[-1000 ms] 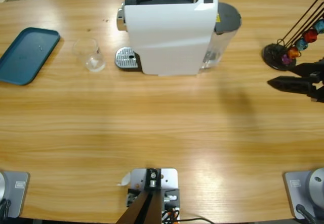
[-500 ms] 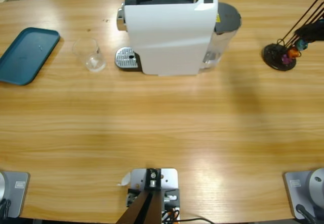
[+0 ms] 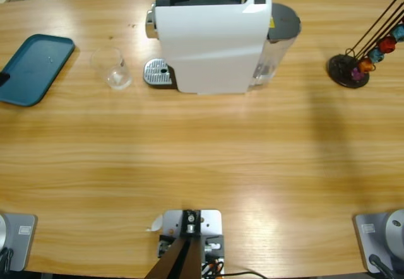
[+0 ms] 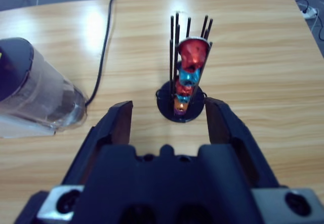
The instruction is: Pour coffee
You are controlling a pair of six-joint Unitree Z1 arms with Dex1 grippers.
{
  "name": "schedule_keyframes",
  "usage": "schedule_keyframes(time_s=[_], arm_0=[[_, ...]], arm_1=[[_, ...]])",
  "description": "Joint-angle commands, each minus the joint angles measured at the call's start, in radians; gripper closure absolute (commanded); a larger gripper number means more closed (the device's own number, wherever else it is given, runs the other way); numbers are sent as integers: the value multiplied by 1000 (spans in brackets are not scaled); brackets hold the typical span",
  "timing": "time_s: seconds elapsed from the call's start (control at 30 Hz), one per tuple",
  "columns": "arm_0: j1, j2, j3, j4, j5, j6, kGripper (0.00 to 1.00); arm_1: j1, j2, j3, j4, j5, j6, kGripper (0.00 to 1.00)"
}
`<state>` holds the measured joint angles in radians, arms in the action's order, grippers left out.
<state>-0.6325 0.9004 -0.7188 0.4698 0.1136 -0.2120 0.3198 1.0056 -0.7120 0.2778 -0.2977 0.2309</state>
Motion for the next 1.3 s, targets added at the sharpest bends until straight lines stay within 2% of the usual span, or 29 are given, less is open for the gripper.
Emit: schedule_keyframes(time_s=[0.03,0.07,0.13,0.17,0.43,1.17,1.2,1.23,1.3], arm_0=[[-15,-34,92,-100,-5,-2,115],[-15,-35,100,-117,-6,-2,129],[-15,-41,133,-180,-17,23,270],[-15,-43,143,-196,-18,31,276],[-15,-43,160,-200,-43,43,266],[-15,-28,160,-201,-52,43,270],[-15,-28,160,-201,-52,43,268],[-15,-27,160,-201,-52,43,268],[-15,-25,160,-201,-52,43,270]], arm_1=[[-16,80,52,-83,-11,-35,405],[-16,93,52,-92,-13,-41,405],[-30,121,50,-119,-15,-51,405],[-39,134,48,-129,-14,-54,405],[-95,153,46,-159,-15,-61,405],[-147,226,64,-219,-21,-54,416],[-148,228,65,-223,-21,-54,421],[-151,229,65,-226,-21,-54,485],[-154,229,66,-231,-20,-54,497]])
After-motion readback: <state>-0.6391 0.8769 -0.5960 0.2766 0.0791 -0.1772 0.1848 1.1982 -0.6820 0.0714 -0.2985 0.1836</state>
